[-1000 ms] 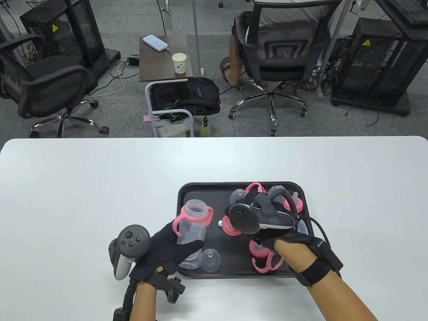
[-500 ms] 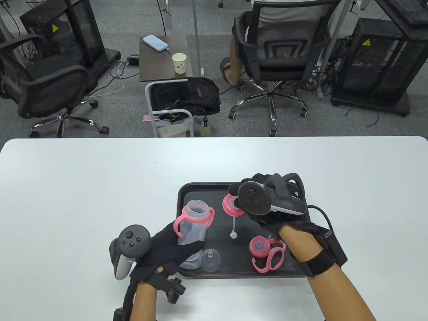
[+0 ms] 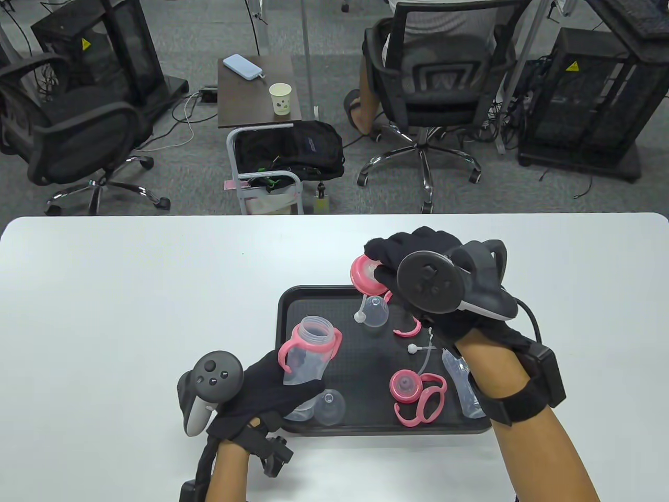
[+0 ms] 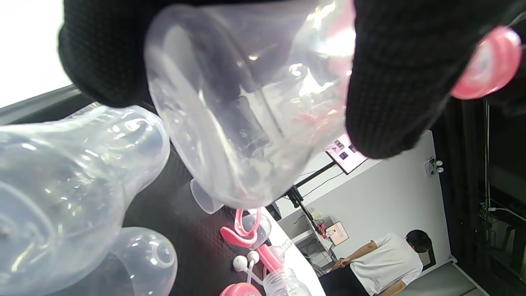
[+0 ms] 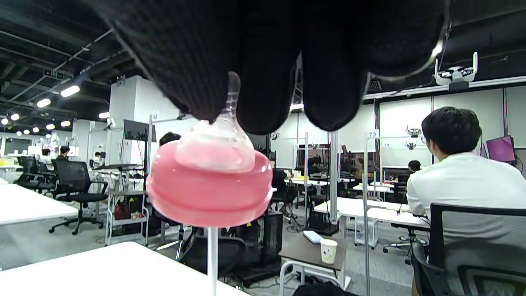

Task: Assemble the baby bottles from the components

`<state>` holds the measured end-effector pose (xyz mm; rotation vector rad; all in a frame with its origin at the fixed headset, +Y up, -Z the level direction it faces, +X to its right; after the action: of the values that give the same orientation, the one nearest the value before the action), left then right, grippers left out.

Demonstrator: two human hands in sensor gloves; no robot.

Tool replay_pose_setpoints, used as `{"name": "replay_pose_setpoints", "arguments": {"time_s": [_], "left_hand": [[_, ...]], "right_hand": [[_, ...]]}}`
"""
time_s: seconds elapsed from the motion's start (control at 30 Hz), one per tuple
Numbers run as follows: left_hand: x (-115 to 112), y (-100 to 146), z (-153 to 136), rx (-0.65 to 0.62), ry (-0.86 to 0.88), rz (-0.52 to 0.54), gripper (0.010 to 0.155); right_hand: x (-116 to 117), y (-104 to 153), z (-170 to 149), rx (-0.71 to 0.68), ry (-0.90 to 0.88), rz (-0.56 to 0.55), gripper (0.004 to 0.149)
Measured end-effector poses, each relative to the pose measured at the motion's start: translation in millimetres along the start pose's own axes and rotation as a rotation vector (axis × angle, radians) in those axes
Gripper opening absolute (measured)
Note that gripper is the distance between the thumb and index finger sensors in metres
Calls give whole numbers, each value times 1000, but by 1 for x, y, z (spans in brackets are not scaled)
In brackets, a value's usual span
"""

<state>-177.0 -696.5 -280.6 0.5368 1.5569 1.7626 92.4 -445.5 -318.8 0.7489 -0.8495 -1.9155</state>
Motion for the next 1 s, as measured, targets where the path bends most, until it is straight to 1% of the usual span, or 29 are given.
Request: {"name": "replay_pose_setpoints", "arguments": {"time_s": [0.1,0.27,0.37,0.47,0.57,0.7,1.0], "left_hand": [[-3,0,3,-4,-22,-11,94],[-3,0,5,0,-51,-14,94],[-5,-1,5,5,-64,-28,94],[-6,-2,6,6,-80,-33,94],[-6,-1,7,-6,-66,-28,94],[-2,0,6,-13,-41,-19,94],[-1,1,6,-34,-10,-20,94]], "right_hand": [[-14,5,9,-28,-8,-40,44],[-29,13,28,-77,-13,-76,44],[-36,14,40,-108,-13,-97,44],[-35,12,49,-137,-35,-94,44],[-26,9,57,-158,-43,-60,44],[-9,7,64,-166,26,-7,44],[34,4,50,-138,-15,154,44]]}}
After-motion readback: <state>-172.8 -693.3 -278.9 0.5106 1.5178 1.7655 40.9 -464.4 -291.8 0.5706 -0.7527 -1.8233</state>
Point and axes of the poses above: the tracker on the back of each hand, its own z axis roughly to the thumb side, its own y axis roughly from the fingertips to the wrist, x = y × z, the point moved 1 cm from there along -y, roughly from the wrist to the fingertips, and after that the axes turned 13 degrees about -y, right-handed, at the moved point
